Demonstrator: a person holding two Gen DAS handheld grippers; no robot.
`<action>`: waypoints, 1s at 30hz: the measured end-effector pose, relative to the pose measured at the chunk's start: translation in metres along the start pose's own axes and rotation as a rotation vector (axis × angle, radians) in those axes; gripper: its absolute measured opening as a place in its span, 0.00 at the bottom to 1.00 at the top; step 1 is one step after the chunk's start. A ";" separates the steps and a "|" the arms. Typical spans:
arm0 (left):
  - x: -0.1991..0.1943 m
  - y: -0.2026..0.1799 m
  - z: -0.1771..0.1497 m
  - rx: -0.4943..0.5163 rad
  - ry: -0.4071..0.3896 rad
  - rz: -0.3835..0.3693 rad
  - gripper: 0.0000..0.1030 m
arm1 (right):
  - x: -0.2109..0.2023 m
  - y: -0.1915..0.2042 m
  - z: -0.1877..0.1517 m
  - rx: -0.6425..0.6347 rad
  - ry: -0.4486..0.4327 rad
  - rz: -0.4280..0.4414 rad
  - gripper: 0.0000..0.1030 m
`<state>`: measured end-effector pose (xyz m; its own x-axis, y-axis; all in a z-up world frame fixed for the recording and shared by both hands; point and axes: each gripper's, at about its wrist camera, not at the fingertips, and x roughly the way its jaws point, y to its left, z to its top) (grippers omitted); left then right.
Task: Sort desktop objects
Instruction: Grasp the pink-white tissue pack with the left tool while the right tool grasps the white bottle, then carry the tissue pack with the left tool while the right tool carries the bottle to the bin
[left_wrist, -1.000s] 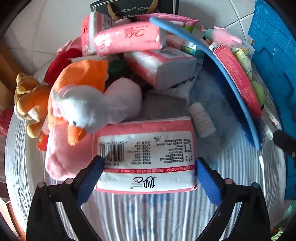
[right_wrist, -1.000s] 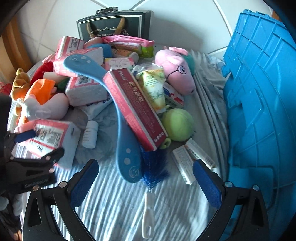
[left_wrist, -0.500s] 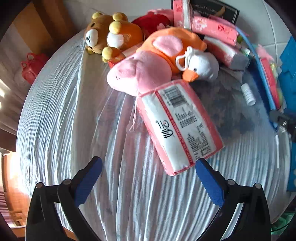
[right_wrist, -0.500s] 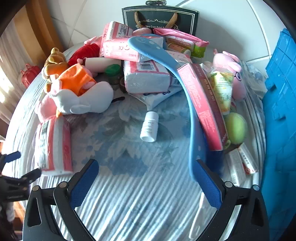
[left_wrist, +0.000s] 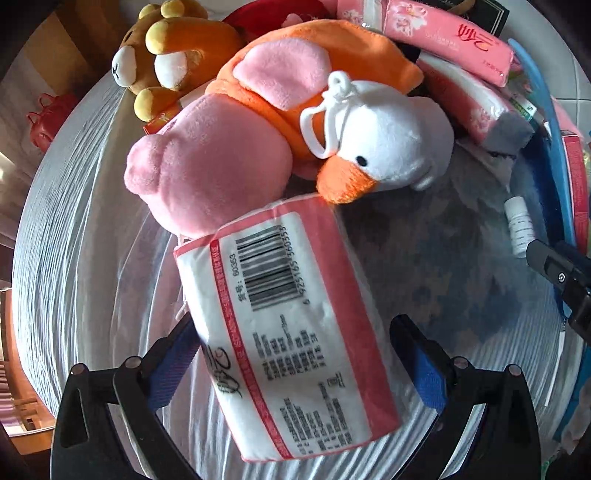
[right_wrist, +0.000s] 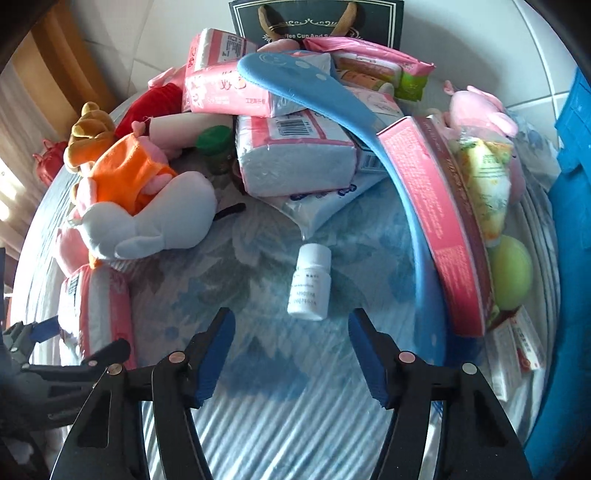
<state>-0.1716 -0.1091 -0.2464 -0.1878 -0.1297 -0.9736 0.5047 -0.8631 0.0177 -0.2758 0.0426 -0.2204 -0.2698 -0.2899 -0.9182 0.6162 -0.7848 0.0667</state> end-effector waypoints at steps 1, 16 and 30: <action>0.005 0.003 0.003 -0.005 0.001 -0.007 0.94 | 0.006 0.000 0.003 -0.002 0.008 -0.006 0.58; 0.015 0.005 -0.004 0.034 -0.004 -0.071 0.89 | 0.033 0.022 0.003 -0.136 0.039 -0.092 0.28; -0.065 0.003 -0.041 0.076 -0.179 -0.110 0.87 | -0.044 0.061 -0.022 -0.229 -0.099 -0.121 0.27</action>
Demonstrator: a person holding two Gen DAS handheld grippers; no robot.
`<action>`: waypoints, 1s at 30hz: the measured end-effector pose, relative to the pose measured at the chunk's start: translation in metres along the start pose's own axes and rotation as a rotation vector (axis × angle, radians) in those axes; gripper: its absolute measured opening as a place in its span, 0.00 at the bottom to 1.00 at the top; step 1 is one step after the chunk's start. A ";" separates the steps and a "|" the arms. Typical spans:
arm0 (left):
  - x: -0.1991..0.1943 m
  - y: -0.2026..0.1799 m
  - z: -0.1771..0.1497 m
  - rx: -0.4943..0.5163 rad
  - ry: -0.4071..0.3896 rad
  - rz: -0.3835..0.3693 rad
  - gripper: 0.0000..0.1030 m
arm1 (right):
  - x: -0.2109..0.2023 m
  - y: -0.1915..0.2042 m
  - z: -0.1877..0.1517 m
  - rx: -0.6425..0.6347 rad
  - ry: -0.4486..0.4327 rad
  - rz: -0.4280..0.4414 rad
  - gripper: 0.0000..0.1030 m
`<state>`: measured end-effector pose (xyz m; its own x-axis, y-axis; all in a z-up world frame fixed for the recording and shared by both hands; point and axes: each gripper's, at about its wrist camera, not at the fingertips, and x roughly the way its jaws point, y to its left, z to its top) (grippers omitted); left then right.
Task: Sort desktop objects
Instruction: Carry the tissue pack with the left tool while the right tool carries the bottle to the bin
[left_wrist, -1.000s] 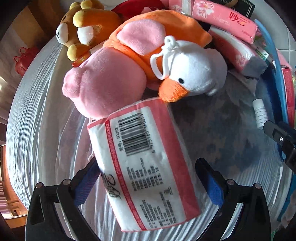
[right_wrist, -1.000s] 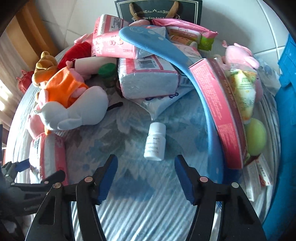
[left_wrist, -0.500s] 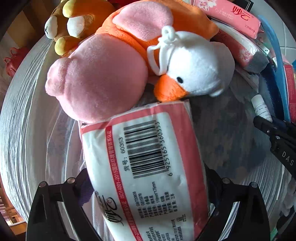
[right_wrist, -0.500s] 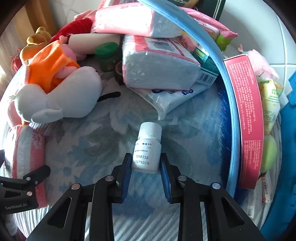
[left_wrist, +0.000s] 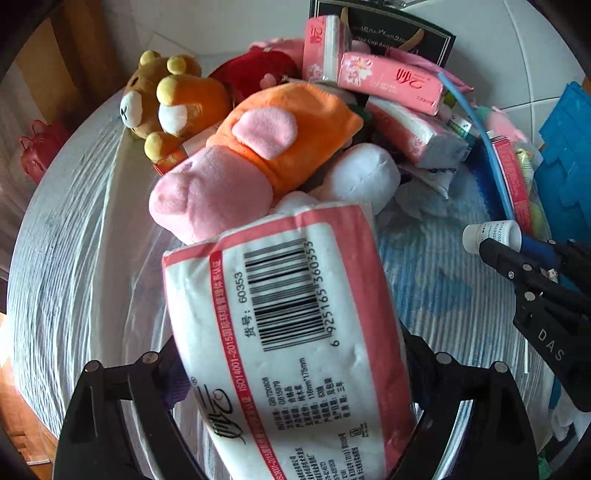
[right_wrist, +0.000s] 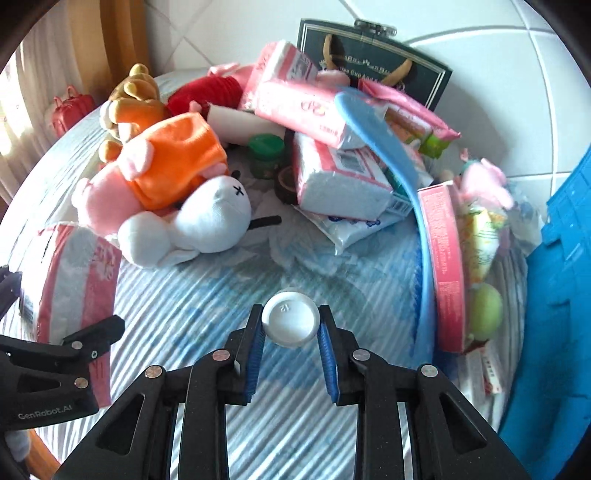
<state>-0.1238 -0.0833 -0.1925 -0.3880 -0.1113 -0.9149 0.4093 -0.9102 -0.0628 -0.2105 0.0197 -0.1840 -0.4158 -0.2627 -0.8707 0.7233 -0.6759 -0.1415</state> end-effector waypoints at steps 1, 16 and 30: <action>-0.009 -0.001 -0.001 0.006 -0.019 -0.002 0.87 | -0.004 0.000 0.003 0.001 -0.013 -0.003 0.27; -0.156 -0.096 0.034 0.242 -0.348 -0.194 0.87 | -0.181 -0.058 -0.013 0.163 -0.341 -0.165 0.27; -0.298 -0.307 0.056 0.548 -0.501 -0.451 0.87 | -0.346 -0.228 -0.091 0.414 -0.461 -0.444 0.27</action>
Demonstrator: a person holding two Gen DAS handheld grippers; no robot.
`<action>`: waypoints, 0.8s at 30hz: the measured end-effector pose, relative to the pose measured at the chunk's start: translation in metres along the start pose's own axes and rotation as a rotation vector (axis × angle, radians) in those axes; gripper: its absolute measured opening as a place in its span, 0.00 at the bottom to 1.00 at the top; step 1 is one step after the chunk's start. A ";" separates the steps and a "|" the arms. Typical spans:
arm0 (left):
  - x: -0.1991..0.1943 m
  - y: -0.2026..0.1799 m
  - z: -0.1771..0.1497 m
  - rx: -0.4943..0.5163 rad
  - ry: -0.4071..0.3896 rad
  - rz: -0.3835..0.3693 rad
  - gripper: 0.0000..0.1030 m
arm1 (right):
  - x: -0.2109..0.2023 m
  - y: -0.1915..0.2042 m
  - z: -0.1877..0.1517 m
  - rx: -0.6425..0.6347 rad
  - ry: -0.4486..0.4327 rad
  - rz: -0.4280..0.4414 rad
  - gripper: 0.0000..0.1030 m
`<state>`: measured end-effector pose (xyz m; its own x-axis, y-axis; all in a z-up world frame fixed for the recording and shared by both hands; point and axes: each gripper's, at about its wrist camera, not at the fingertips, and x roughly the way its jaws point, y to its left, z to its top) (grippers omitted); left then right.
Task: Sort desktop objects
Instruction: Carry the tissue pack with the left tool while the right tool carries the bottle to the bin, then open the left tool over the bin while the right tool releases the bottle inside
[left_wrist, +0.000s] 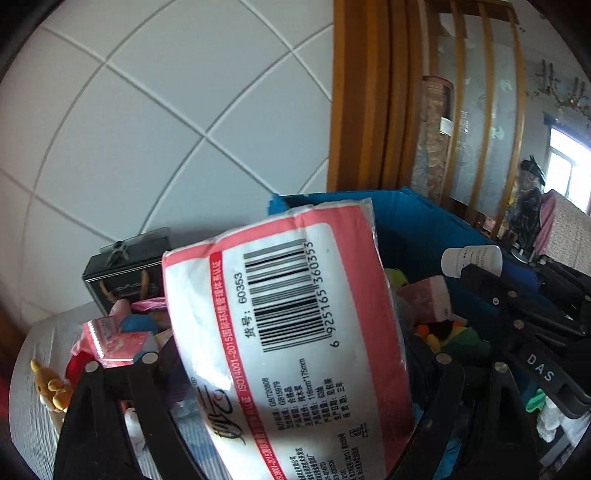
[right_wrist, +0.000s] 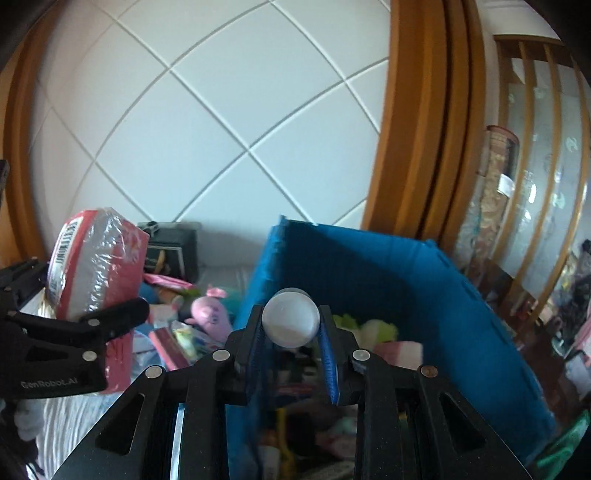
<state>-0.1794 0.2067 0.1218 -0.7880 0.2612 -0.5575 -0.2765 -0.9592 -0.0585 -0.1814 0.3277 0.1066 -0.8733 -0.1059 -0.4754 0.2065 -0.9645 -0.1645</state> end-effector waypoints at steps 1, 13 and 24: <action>0.007 -0.014 0.006 0.011 0.015 -0.017 0.87 | 0.001 -0.015 -0.001 0.002 0.017 -0.017 0.27; 0.133 -0.141 0.022 0.138 0.409 -0.046 0.87 | 0.081 -0.149 -0.050 0.036 0.422 0.011 0.27; 0.167 -0.150 0.003 0.118 0.536 -0.023 0.87 | 0.103 -0.166 -0.078 0.057 0.581 0.139 0.27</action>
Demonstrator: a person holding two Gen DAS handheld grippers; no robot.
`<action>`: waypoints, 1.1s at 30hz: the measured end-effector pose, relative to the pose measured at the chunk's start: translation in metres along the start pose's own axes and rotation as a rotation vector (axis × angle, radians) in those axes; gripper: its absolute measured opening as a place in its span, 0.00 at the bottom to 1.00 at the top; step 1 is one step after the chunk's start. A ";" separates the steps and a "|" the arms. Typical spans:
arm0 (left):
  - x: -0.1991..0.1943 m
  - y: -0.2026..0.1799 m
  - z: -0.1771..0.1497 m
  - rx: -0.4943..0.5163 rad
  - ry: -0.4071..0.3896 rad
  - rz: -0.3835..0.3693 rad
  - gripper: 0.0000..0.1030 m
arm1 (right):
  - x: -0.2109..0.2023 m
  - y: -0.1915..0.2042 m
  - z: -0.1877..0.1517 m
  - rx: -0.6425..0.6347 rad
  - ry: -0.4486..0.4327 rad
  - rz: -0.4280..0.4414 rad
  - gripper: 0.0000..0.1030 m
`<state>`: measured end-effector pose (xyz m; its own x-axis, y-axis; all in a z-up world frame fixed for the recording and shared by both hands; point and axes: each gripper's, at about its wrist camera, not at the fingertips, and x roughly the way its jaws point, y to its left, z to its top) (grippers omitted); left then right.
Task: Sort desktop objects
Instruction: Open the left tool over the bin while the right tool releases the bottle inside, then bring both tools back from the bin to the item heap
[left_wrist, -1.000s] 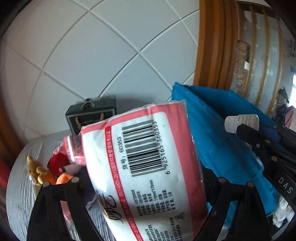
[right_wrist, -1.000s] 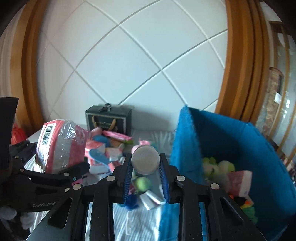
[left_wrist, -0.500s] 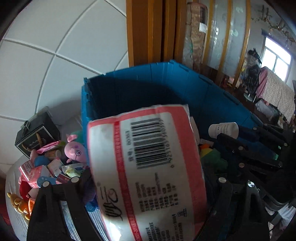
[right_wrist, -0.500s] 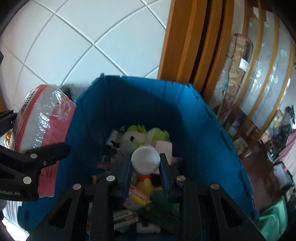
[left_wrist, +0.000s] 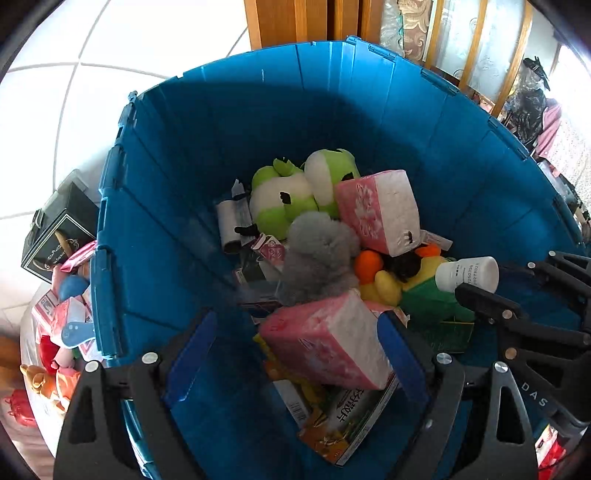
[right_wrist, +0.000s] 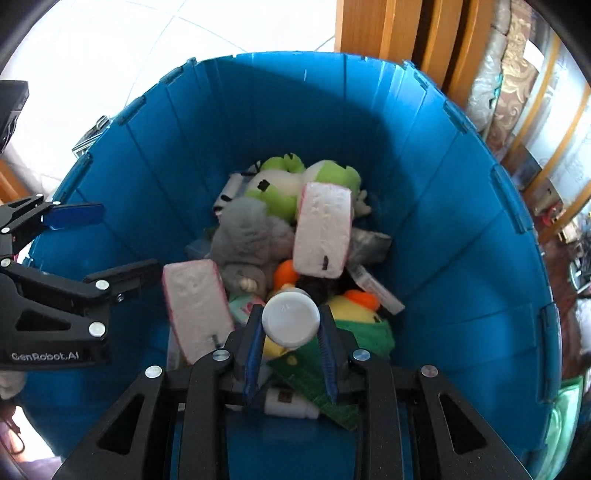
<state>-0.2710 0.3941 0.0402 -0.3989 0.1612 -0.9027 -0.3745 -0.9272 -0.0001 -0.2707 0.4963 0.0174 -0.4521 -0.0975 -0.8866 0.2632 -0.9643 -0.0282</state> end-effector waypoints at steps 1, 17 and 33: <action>0.000 0.001 -0.001 0.001 0.000 -0.005 0.87 | 0.002 0.001 0.002 -0.005 0.002 -0.001 0.27; -0.014 0.013 -0.004 -0.058 -0.069 -0.024 0.87 | 0.001 0.002 0.007 0.019 -0.021 -0.099 0.62; -0.152 0.139 -0.115 -0.232 -0.515 0.216 0.97 | -0.041 0.015 -0.009 0.029 -0.299 -0.134 1.00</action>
<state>-0.1664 0.2018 0.1277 -0.8212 0.0501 -0.5684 -0.0707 -0.9974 0.0143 -0.2404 0.4883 0.0494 -0.7122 -0.0335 -0.7012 0.1625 -0.9796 -0.1183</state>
